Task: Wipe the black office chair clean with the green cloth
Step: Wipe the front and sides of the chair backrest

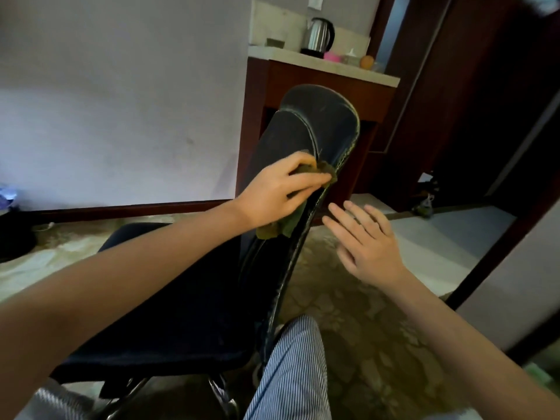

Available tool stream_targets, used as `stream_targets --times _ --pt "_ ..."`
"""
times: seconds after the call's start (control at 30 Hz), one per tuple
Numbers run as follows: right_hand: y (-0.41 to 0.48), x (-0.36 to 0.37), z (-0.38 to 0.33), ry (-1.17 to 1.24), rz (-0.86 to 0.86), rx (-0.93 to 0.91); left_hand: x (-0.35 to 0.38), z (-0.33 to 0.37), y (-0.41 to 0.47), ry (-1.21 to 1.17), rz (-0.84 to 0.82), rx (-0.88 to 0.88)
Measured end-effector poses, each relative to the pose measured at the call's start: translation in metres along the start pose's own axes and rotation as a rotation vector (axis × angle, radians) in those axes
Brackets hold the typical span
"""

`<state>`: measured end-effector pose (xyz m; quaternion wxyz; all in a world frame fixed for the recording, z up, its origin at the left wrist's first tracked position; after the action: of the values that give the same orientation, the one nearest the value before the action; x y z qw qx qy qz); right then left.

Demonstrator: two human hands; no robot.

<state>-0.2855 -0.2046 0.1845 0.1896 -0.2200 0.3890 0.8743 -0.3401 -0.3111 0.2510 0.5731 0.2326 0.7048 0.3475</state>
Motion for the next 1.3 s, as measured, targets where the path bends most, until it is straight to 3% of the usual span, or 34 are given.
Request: stream_targets --times 0.27,0.5,0.9,1.13,1.3 --pt "-0.005 0.021 -0.014 -0.019 -0.062 -0.031 0.043 0.012 -0.053 0.185 -0.204 0.080" --pt "-0.004 0.013 -0.007 -0.024 -0.042 -0.046 0.008 0.015 -0.010 0.254 -0.126 0.052" --pt "-0.007 0.028 -0.020 -0.013 -0.058 -0.123 0.058 0.023 -0.071 0.237 -0.310 0.061" --pt "-0.010 0.031 -0.025 0.008 -0.040 -0.148 0.017 0.024 -0.038 0.234 -0.145 0.096" --pt "-0.013 0.031 -0.037 -0.027 0.006 -0.236 0.022 0.027 -0.060 0.251 -0.189 0.143"
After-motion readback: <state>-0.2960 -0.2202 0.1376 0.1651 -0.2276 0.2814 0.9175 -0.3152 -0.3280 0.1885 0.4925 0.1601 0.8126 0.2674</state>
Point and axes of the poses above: each hand's wrist, its own y-axis towards the middle knuckle, its own x-axis out of the palm, z = x × y, the point moved 9 cm from there along y, towards the middle knuckle, and after that the axes turned 13 degrees about -z, right-handed, at the moved point
